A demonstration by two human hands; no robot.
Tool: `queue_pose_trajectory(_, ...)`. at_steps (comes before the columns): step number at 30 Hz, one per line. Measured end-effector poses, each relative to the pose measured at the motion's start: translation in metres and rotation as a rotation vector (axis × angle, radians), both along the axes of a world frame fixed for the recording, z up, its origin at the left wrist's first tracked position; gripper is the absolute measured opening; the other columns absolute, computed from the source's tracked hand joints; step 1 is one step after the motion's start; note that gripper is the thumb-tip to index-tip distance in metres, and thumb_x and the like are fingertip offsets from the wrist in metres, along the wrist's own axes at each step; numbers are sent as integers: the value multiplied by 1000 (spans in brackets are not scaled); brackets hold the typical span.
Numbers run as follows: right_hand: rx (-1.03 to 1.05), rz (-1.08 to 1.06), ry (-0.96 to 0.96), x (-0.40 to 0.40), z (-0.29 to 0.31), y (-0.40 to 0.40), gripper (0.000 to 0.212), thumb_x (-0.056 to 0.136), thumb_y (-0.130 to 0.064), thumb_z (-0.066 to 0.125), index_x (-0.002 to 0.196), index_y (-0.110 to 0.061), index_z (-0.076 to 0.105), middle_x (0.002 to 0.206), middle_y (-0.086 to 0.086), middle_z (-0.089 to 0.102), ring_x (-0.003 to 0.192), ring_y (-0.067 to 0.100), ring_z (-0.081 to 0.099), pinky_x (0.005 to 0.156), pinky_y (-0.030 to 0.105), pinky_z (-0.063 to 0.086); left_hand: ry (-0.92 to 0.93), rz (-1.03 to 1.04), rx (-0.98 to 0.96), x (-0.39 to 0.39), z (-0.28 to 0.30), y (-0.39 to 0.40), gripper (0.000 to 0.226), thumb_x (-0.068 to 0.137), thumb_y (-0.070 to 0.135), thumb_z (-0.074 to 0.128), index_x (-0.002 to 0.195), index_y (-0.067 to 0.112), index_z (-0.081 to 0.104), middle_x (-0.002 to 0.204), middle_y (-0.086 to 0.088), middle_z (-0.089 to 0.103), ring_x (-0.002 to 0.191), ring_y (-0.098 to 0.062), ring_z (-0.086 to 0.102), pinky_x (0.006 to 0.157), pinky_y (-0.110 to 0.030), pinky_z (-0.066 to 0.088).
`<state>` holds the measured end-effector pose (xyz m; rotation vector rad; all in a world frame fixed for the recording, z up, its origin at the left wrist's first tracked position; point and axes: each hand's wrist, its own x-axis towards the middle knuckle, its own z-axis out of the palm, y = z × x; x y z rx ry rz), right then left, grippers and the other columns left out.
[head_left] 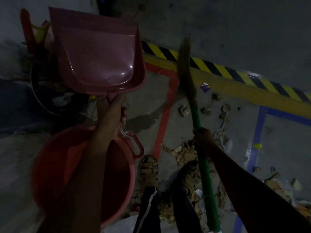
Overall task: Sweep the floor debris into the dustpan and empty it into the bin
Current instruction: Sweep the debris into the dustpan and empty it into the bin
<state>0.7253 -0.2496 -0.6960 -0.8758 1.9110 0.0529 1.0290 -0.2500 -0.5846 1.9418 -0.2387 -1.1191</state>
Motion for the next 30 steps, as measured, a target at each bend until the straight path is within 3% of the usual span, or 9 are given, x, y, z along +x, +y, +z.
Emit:
queue_pose_trajectory(2, 16, -97, -5, -15, 2, 3, 35, 99, -32, 53, 109, 1, 59, 83, 16, 61, 75, 37, 67, 72, 52, 59, 8, -30, -19, -10, 1, -5, 32, 94, 21, 61, 65, 14, 48, 42, 2, 49, 29, -11, 37, 35, -16, 28)
queue_pose_trajectory(6, 43, -440, -39, -36, 13, 6, 27, 101, -25, 52, 109, 1, 53, 86, 15, 54, 61, 27, 55, 49, 31, 50, 16, -86, -29, -33, -2, -18, 33, 94, 19, 60, 65, 14, 46, 39, 3, 47, 27, -10, 34, 35, -14, 26)
queue_pose_trajectory(9, -25, -602, 26, -49, 20, 7, 20, 100, -20, 52, 107, -1, 51, 77, 12, 53, 60, 27, 56, 52, 33, 49, 26, -125, -21, -49, -5, -29, 33, 93, 19, 60, 64, 14, 46, 39, 3, 47, 26, -10, 33, 36, -14, 27)
queue_pose_trajectory(11, -85, -575, 106, -58, 25, 4, 25, 100, -21, 49, 109, 2, 53, 81, 14, 58, 67, 30, 60, 60, 38, 52, 42, -150, -21, -59, -7, -37, 30, 92, 18, 59, 66, 13, 46, 39, 2, 47, 26, -10, 33, 36, -13, 27)
queue_pose_trajectory(13, -153, -507, 151, -68, 26, 1, 32, 102, -26, 48, 113, 4, 54, 92, 19, 64, 66, 28, 62, 51, 29, 53, 61, -179, -18, -68, -11, -45, 29, 92, 18, 59, 66, 13, 46, 39, 2, 46, 26, -10, 33, 36, -14, 26)
queue_pose_trajectory(15, -239, -479, 139, -71, 29, -3, 33, 102, -29, 47, 112, 2, 52, 95, 20, 64, 61, 25, 60, 39, 23, 47, 77, -205, -3, -78, -15, -52, 29, 91, 19, 59, 66, 14, 46, 40, 2, 46, 27, -11, 33, 36, -15, 25)
queue_pose_trajectory(20, -350, -473, -20, -66, 29, -35, 28, 104, -29, 44, 114, -4, 50, 85, 11, 58, 60, 20, 59, 46, 30, 50, 88, -253, 24, -98, -26, -74, 27, 86, 28, 61, 64, 17, 49, 42, 3, 48, 28, -11, 33, 37, -16, 26)
queue_pose_trajectory(26, -222, -293, -167, -68, 8, -93, 31, 102, -34, 49, 113, -6, 51, 87, 11, 57, 57, 18, 59, 49, 28, 49, 70, -323, 9, -118, -37, -89, 25, 88, 25, 61, 68, 15, 51, 44, 1, 50, 30, -12, 36, 38, -17, 28)
queue_pose_trajectory(30, -47, -461, -150, -92, -2, -103, 29, 100, -29, 54, 113, -4, 52, 84, 11, 57, 60, 20, 58, 44, 27, 47, 79, -324, 36, -139, -39, -92, 25, 90, 22, 59, 69, 14, 48, 43, 1, 49, 29, -11, 35, 40, -16, 28)
